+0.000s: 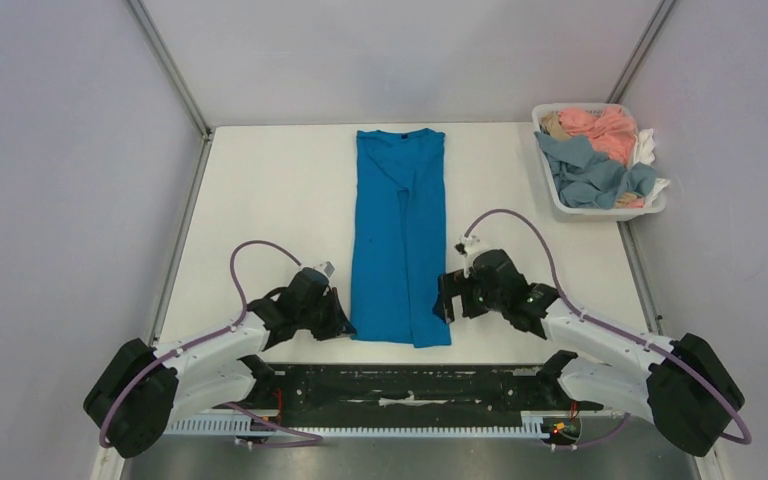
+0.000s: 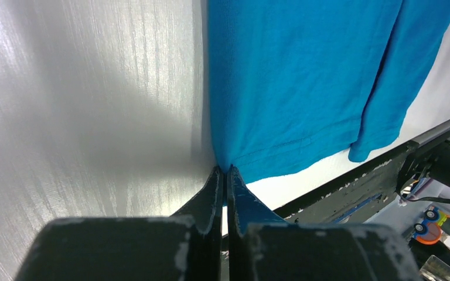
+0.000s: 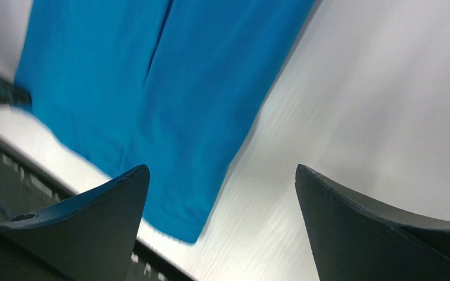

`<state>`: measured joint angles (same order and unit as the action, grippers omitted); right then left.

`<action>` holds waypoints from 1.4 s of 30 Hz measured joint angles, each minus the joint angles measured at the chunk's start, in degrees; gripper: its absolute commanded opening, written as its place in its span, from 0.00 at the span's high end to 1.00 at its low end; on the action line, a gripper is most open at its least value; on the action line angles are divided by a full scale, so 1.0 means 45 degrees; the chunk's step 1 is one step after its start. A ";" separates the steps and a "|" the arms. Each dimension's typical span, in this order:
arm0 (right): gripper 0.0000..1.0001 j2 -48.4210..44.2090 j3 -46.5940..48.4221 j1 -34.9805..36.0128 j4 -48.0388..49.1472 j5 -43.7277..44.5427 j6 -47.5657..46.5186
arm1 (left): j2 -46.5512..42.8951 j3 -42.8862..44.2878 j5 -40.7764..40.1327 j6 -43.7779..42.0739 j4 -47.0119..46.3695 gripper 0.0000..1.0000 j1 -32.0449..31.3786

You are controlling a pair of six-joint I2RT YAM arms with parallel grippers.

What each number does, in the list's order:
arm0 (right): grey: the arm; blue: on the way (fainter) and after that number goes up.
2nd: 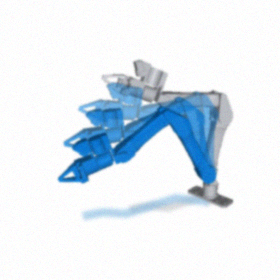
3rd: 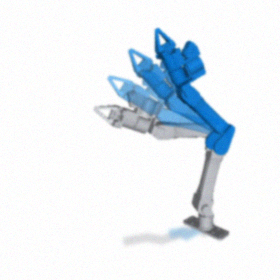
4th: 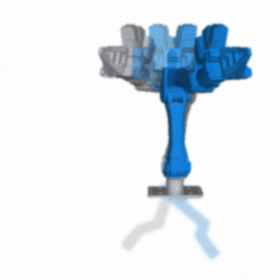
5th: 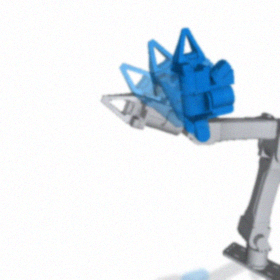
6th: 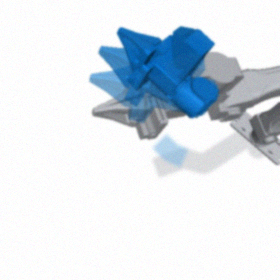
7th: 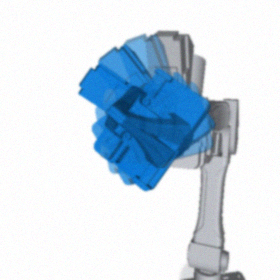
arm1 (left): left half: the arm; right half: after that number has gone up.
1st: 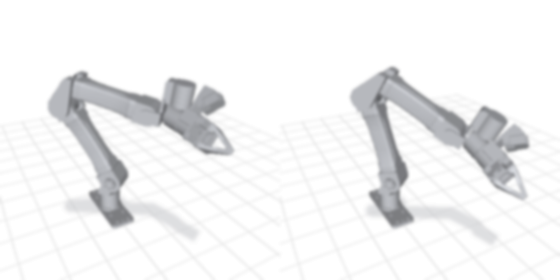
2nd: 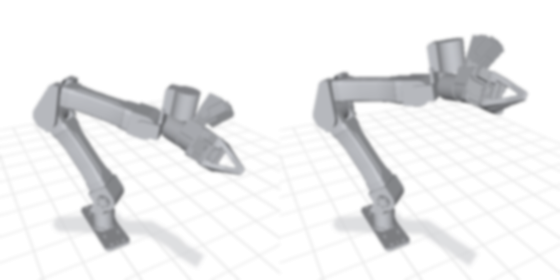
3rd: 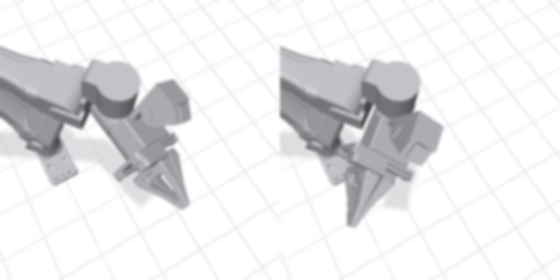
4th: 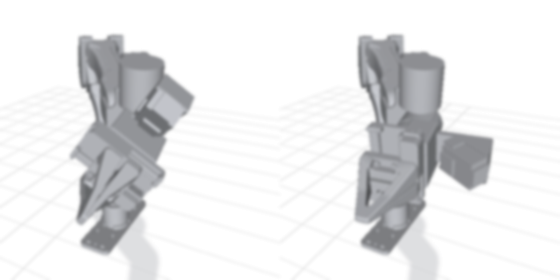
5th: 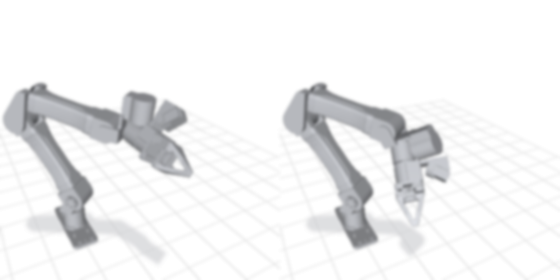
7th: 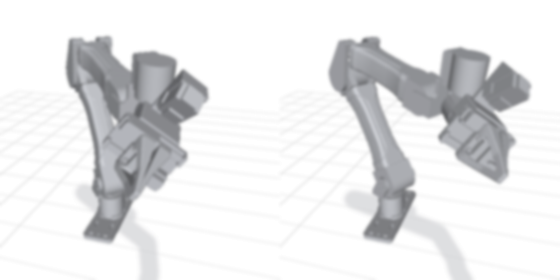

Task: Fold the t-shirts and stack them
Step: Grab the bottom of the folded rectangular tshirt with both arms, then fold the folded rectangular tshirt in 1/3 of the way

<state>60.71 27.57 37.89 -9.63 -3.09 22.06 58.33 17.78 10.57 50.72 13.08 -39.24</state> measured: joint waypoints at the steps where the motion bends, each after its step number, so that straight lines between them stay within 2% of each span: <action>1: 0.02 -0.0039 -0.0257 0.0282 -0.0175 -0.0287 0.0097 | 0.0000 -0.0005 0.0005 0.0000 -0.0015 0.98 0.0000; 7: 0.21 -0.0782 -0.1705 0.1797 0.0073 -0.1851 0.1394 | -0.0146 -0.0175 0.0024 0.0000 -0.0233 0.98 -0.0015; 9: 0.33 -0.0782 -0.1914 0.1870 0.0185 -0.1977 0.1705 | -0.0194 -0.0209 0.0029 0.0000 -0.0272 0.98 -0.0015; 11: 0.40 -0.0777 -0.2055 0.1894 0.0287 -0.1977 0.2030 | -0.0219 -0.0233 0.0029 0.0005 -0.0282 0.98 -0.0015; 19: 0.59 -0.0719 -0.2317 0.2084 0.0389 -0.1982 0.2895 | -0.0369 -0.0306 0.0019 0.0010 -0.0282 0.98 -0.0024; 22: 0.77 -0.0559 -0.2395 0.2118 0.0525 -0.1948 0.3104 | -0.0374 -0.0340 0.0029 0.0015 -0.0325 0.98 -0.0024; 24: 0.96 -0.0466 -0.2511 0.2137 0.0695 -0.1821 0.3259 | -0.0403 -0.0374 0.0029 0.0019 -0.0369 0.98 -0.0024; 25: 1.00 -0.0457 -0.2550 0.2137 0.0748 -0.1758 0.3288 | -0.0423 -0.0389 0.0034 0.0019 -0.0374 0.98 -0.0024; 31: 1.00 -0.1035 -0.2939 0.2370 0.0772 -0.1574 0.3429 | -0.1214 -0.0777 0.0253 0.0146 -0.0228 0.98 -0.0053; 39: 1.00 -0.2856 -0.3823 0.3599 0.0495 -0.1365 0.3478 | -0.3507 -0.1685 0.1647 0.0223 0.0141 0.98 -0.0350; 42: 1.00 -0.3138 -0.3837 0.3696 0.0432 -0.1020 0.3390 | -0.3711 -0.1671 0.1928 0.0345 -0.0078 0.98 -0.0369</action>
<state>46.59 10.31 54.52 -7.68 -7.68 37.32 41.63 10.26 19.25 52.27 12.73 -40.91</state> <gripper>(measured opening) 0.008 0.040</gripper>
